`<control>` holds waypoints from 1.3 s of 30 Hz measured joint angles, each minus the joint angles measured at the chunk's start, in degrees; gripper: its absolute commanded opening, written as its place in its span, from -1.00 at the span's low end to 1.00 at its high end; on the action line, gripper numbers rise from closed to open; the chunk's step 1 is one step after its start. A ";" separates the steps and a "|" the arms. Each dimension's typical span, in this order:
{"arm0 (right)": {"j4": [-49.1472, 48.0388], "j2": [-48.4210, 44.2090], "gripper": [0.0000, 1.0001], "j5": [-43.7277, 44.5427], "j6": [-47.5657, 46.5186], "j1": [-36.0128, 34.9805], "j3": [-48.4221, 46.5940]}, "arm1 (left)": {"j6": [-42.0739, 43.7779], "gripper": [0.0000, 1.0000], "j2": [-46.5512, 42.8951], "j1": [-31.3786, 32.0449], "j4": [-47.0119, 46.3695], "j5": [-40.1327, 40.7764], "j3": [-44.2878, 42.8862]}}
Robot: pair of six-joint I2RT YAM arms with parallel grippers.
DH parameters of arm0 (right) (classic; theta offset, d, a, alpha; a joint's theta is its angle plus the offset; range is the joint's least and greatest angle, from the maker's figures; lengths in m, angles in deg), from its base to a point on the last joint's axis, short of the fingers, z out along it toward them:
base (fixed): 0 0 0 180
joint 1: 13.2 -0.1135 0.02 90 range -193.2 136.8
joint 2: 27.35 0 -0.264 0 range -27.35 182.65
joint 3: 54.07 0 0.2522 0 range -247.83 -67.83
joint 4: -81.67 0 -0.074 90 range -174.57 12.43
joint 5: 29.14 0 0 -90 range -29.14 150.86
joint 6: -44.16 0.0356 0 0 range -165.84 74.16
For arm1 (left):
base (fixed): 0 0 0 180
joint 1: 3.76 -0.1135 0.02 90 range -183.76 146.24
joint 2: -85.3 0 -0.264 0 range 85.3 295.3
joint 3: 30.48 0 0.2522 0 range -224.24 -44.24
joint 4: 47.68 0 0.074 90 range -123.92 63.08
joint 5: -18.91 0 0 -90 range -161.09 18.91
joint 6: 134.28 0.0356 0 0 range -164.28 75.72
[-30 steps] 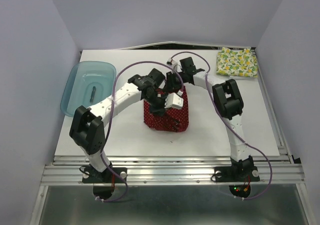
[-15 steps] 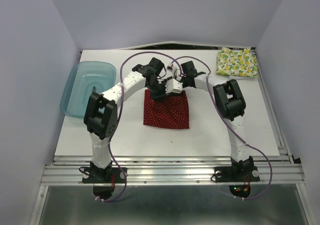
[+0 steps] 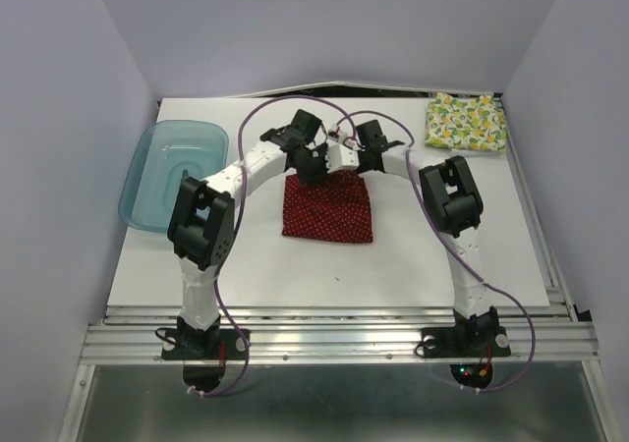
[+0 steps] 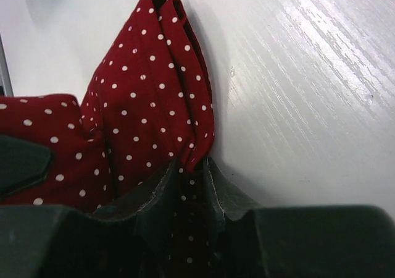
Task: Fold and stack the skirts
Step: Fold the skirt
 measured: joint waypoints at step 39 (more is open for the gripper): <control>10.08 7.17 -0.06 12.70 9.07 6.93 -19.32 | -3.02 0.20 -0.02 0.74 -19.91 8.11 12.98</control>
